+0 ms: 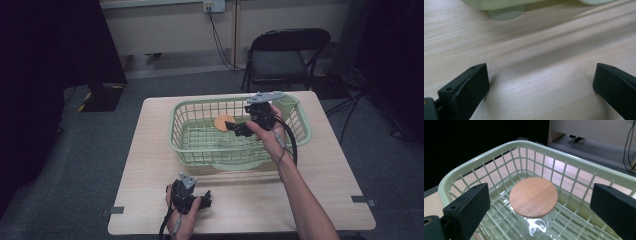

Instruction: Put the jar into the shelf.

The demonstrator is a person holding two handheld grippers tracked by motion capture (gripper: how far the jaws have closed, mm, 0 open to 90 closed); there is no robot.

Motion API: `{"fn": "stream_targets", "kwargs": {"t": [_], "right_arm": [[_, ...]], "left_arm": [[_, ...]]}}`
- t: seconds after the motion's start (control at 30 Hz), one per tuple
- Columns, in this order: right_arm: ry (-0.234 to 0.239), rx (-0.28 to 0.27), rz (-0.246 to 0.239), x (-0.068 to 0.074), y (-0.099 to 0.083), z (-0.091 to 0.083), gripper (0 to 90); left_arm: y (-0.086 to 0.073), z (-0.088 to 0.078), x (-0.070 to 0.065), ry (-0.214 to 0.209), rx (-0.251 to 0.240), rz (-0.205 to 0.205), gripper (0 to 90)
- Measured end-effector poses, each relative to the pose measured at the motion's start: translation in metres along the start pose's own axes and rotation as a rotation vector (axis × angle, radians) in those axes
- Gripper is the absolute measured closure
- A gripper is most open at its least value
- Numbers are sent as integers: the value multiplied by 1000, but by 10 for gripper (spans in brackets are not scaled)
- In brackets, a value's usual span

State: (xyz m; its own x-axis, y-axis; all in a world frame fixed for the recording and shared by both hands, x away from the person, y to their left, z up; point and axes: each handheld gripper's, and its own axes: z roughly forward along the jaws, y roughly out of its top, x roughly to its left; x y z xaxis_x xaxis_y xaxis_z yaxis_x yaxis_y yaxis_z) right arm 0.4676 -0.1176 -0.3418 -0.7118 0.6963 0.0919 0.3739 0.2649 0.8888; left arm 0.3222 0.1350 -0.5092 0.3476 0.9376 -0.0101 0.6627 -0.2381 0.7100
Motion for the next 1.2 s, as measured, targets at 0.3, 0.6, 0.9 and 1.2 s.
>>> {"fn": "stream_targets", "kwargs": {"t": [0.3, 0.6, 0.9, 1.2], "right_arm": [[-13, -41, 35, 2, -14, -23, 18], [-42, -99, 65, 8, -28, -52, 21], [-121, -107, 81, 16, -47, -69, 27], [-150, -114, 95, 26, -70, -78, 22]], "left_arm": [[0, 0, 0, 3, 0, -3, 3], [0, 0, 0, 3, -2, -3, 3], [0, 0, 0, 3, -1, -3, 4], [0, 0, 0, 3, -1, -3, 3]]}}
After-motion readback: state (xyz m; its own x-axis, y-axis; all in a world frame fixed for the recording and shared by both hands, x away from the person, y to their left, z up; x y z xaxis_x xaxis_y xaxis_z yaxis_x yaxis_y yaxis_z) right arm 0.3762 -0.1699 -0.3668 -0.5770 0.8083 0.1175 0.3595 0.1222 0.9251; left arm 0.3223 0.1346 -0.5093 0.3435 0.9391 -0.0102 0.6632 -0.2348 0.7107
